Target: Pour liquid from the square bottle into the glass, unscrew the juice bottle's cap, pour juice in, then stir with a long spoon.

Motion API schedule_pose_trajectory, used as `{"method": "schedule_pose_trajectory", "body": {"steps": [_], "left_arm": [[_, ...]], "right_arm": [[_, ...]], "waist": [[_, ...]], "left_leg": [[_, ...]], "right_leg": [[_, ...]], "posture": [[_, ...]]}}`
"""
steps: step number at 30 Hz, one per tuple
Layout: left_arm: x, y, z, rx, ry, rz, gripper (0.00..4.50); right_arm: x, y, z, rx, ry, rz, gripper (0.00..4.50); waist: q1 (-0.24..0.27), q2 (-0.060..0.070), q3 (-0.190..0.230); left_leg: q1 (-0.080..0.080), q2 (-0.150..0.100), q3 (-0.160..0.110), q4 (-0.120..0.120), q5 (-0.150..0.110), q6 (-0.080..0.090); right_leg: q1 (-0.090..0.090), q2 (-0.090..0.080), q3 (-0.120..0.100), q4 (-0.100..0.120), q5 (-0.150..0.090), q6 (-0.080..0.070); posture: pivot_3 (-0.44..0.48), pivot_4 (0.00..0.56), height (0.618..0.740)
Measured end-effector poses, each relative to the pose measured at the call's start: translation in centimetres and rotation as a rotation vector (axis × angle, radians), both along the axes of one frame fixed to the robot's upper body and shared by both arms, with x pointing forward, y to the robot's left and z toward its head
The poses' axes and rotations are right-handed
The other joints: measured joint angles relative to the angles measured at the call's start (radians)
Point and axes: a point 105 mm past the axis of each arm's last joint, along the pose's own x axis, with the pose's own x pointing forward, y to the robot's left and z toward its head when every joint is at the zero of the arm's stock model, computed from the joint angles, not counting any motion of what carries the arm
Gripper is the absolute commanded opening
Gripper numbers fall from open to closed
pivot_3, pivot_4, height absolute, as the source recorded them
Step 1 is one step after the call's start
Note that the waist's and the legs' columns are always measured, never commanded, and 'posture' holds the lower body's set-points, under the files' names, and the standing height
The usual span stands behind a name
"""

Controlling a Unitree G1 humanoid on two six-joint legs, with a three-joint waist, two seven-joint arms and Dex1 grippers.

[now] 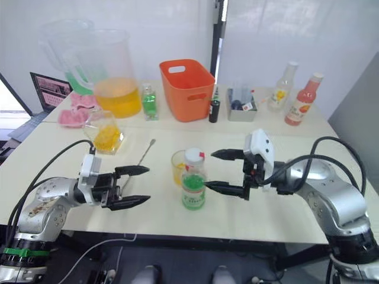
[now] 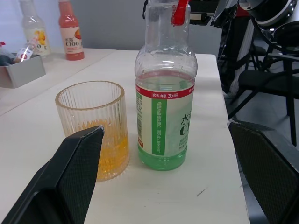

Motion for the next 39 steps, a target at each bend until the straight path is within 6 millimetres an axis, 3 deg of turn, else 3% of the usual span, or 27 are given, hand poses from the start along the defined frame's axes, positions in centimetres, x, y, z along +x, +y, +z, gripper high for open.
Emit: {"method": "schedule_pose_trajectory", "body": {"steps": [4,14,15,22,24,31,39], "left_arm": [[-1.0,0.8,-0.1,0.005,-0.004,0.057,4.50],[-1.8,1.2,0.4,-0.008,-0.017,0.118,4.50],[-1.8,1.2,0.5,-0.010,-0.018,0.120,4.50],[-1.8,1.5,0.6,-0.016,-0.020,0.141,4.50],[-1.8,1.4,0.7,-0.016,-0.021,0.141,4.50],[-1.5,1.0,0.7,-0.017,-0.021,0.120,4.50],[-0.6,0.4,0.8,-0.022,-0.009,0.046,4.50]], "right_arm": [[1.2,0.9,0.2,0.023,0.013,0.101,4.42],[1.6,2.7,-0.4,0.009,0.067,0.241,4.42],[1.7,2.8,-0.5,0.008,0.070,0.246,3.88],[2.0,3.1,-0.6,0.018,0.062,0.263,1.55],[2.0,3.1,-0.6,0.017,0.060,0.261,1.25],[1.6,3.1,-0.7,0.025,0.062,0.234,1.25],[0.5,3.6,-0.2,0.065,0.069,-0.025,1.25]], "waist": [[-0.007,0.000,0.000],[-0.002,0.000,0.000],[-0.003,0.000,0.000],[-0.003,0.000,0.000],[-0.004,0.000,0.000],[-0.001,0.000,0.000],[0.015,0.000,0.000]], "left_leg": [[0.000,0.000,0.000,0.000,0.000,0.000],[0.001,0.000,0.000,-0.001,-0.005,-0.007],[0.001,0.000,0.000,0.000,-0.005,-0.007],[0.000,0.000,0.000,0.000,-0.005,-0.008],[0.001,0.000,0.000,0.000,-0.005,-0.008],[0.000,0.000,0.000,0.000,-0.005,-0.008],[0.000,0.000,0.000,-0.001,-0.005,-0.008]], "right_leg": [[-0.001,0.000,0.000,0.001,0.000,0.000],[-0.001,0.000,0.000,0.002,0.000,0.000],[-0.001,0.000,0.000,0.002,0.000,0.000],[-0.001,0.000,0.000,0.002,0.000,0.000],[-0.001,0.000,0.000,0.002,0.000,0.000],[-0.001,0.000,0.000,0.002,0.000,0.000],[-0.002,0.001,0.000,0.003,0.000,0.000]], "posture": [[0.000,0.150,0.740],[0.000,0.150,0.740],[0.000,0.150,0.740],[0.000,0.150,0.740],[0.000,0.150,0.740],[0.000,0.150,0.740],[0.000,0.150,0.740]]}}
